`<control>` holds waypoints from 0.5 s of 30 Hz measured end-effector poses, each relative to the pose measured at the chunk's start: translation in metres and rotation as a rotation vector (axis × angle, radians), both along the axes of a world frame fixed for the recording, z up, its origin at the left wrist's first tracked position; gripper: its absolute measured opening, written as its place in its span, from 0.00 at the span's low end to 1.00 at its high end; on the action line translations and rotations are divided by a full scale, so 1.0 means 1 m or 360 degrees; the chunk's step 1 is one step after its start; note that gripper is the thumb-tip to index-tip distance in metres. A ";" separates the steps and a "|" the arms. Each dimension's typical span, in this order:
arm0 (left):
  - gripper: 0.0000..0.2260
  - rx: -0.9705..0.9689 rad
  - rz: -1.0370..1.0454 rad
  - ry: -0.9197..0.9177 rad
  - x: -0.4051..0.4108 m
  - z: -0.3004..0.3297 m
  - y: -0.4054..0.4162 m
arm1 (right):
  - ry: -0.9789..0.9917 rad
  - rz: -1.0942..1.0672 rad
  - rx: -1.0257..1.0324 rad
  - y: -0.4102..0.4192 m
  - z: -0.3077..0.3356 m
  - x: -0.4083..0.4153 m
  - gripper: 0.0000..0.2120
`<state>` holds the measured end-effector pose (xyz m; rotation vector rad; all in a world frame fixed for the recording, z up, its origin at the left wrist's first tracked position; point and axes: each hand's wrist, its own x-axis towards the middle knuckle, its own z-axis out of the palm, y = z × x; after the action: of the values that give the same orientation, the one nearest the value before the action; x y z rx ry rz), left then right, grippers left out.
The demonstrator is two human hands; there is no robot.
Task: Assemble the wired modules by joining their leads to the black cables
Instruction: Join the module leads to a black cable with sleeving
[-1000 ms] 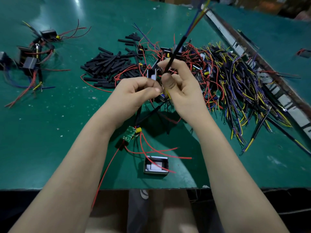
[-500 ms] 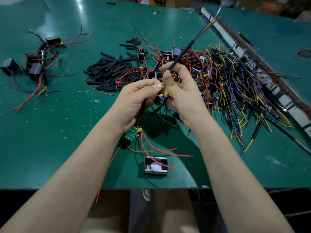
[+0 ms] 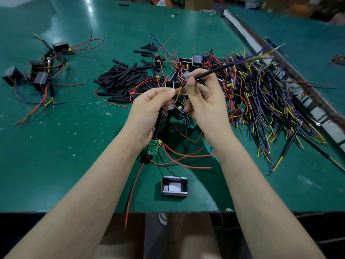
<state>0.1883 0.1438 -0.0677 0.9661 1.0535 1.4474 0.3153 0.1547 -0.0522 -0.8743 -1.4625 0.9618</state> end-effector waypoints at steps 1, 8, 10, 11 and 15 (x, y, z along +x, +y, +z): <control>0.08 -0.0005 0.0016 0.0039 0.000 0.000 0.000 | -0.0034 -0.0012 0.0016 0.000 0.000 0.000 0.04; 0.09 -0.0030 0.0016 0.0137 -0.001 -0.001 -0.001 | -0.0157 -0.0193 0.0098 0.000 -0.001 0.004 0.05; 0.09 -0.0037 0.0036 0.0154 0.000 -0.001 0.000 | -0.0164 -0.0196 0.0112 -0.001 -0.001 0.004 0.05; 0.09 -0.0048 0.0043 0.0156 0.001 0.000 0.000 | -0.0152 -0.0195 0.0114 -0.001 0.000 0.004 0.05; 0.11 -0.0124 0.0000 0.0062 0.006 0.001 0.002 | 0.0015 -0.0169 0.0025 -0.001 0.002 0.004 0.04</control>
<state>0.1939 0.1455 -0.0662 0.9414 1.1301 1.3825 0.3196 0.1538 -0.0499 -0.9254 -1.3999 0.8738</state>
